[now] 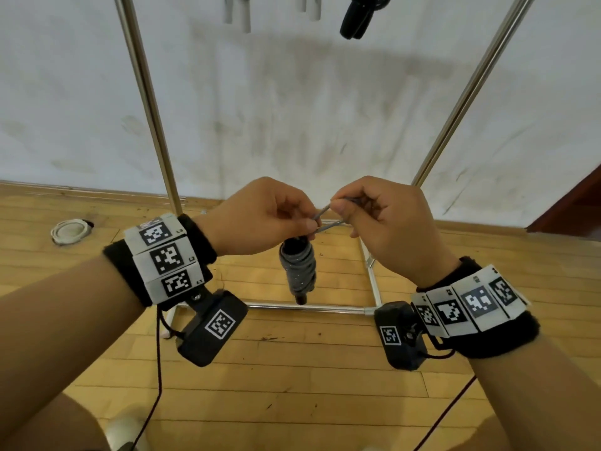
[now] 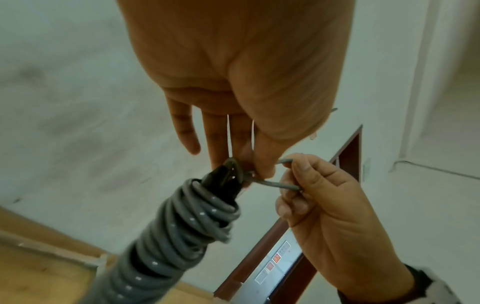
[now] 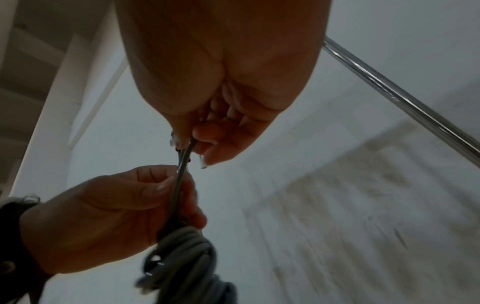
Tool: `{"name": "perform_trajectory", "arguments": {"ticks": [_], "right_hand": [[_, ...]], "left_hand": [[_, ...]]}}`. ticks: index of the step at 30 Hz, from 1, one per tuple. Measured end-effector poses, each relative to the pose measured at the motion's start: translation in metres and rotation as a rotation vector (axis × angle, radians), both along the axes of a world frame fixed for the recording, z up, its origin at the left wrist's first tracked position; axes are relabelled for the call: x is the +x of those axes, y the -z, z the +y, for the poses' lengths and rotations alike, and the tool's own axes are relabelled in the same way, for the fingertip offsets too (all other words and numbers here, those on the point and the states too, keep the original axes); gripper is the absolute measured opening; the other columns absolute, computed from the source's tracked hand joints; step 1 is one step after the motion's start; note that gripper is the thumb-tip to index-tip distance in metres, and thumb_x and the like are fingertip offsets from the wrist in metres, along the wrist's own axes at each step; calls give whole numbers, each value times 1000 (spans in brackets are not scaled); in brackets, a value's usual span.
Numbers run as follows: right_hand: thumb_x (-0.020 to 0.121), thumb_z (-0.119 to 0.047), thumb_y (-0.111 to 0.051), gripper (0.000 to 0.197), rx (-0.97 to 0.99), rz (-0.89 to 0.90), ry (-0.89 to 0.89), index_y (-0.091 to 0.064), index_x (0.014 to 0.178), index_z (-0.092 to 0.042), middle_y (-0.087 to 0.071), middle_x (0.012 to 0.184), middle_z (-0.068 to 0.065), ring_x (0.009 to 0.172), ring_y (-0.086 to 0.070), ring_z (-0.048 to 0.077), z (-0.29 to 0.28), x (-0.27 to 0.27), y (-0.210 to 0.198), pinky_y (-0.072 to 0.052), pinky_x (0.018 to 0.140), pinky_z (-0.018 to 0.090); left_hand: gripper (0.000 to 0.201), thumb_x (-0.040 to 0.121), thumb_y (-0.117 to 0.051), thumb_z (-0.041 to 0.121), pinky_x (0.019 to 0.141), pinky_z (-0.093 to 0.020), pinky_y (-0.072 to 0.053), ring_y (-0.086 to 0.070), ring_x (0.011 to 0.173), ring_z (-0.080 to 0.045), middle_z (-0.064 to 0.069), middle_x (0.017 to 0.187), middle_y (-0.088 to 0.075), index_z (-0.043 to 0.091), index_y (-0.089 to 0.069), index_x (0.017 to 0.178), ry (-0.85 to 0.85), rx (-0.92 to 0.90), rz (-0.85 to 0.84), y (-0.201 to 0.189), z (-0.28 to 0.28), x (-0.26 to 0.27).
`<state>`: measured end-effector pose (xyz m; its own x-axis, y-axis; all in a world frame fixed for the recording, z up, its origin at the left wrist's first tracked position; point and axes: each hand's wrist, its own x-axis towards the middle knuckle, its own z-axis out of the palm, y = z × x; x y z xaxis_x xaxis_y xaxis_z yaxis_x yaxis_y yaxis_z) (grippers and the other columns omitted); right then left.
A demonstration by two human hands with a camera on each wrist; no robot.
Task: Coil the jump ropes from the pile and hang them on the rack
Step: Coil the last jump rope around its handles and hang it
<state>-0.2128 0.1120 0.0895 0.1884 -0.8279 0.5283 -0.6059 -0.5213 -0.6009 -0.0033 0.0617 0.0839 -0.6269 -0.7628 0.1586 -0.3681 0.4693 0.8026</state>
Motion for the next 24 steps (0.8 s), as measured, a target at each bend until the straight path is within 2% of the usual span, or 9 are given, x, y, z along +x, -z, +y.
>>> {"name": "perform_trajectory", "arguments": {"ticks": [2,4,7,10,12,16,19,21,24], "right_hand": [[88,-19,-73,4,59,-150,-10,-70,90,-16,-68,71,3,58,-65,19,3,-5,-8,-54,54,30],[83,-18,-78,13,117,-300,-27,-71,92,-13,-67,73,8,60,-66,23,4,-11,-15,-57,55,30],[80,-6,-78,18,145,-439,-34,-69,95,-5,-68,75,11,67,-66,22,1,-20,-26,-58,60,28],[85,2,-71,11,144,-552,1,-68,94,-3,-69,73,0,68,-66,13,-5,-28,-39,-56,59,25],[88,2,-68,10,157,-572,16,-65,92,-7,-68,76,1,69,-65,13,-10,-32,-54,-56,59,27],[87,3,-67,10,177,-529,2,-62,91,-5,-70,86,21,71,-68,17,-19,-45,-92,-55,60,28],[84,5,-70,13,149,-538,29,-67,93,-5,-70,84,24,67,-67,17,-28,-57,-125,-54,60,25],[82,6,-72,16,113,-581,45,-69,94,-5,-71,81,25,64,-68,17,-36,-64,-148,-55,61,24],[80,5,-74,18,36,-625,69,-69,96,-2,-70,77,24,62,-69,18,-47,-72,-183,-56,62,25]], "left_hand": [[7,88,-73,20,75,-13,-53,-69,79,-1,8,82,-76,17,-78,93,-35,-120,-47,-15,-2,-9],[6,87,-74,22,69,-9,-49,-67,76,2,12,80,-74,19,-78,91,-64,-231,-78,-34,-3,-20],[12,88,-73,21,73,-17,-53,-67,75,0,14,79,-71,23,-76,99,-109,-330,-63,-63,-5,-35],[23,88,-70,18,76,-24,-54,-67,74,-3,10,78,-71,26,-71,110,-107,-374,-68,-92,-8,-49],[19,87,-69,14,76,-31,-56,-66,71,-5,9,76,-71,24,-71,103,-122,-395,-70,-109,-12,-58],[9,83,-68,8,72,-37,-58,-70,71,-14,1,75,-71,17,-66,85,-178,-335,-6,-144,-22,-77],[5,88,-69,12,58,-19,-51,-70,66,-10,-4,72,-73,12,-65,85,-151,-236,131,-168,-29,-85],[5,92,-66,12,52,-10,-45,-69,63,-8,-6,71,-73,8,-67,90,-137,-194,234,-186,-33,-89],[9,94,-63,10,53,-11,-46,-70,64,-10,-6,72,-73,7,-71,98,-130,-183,306,-218,-42,-94]]}}
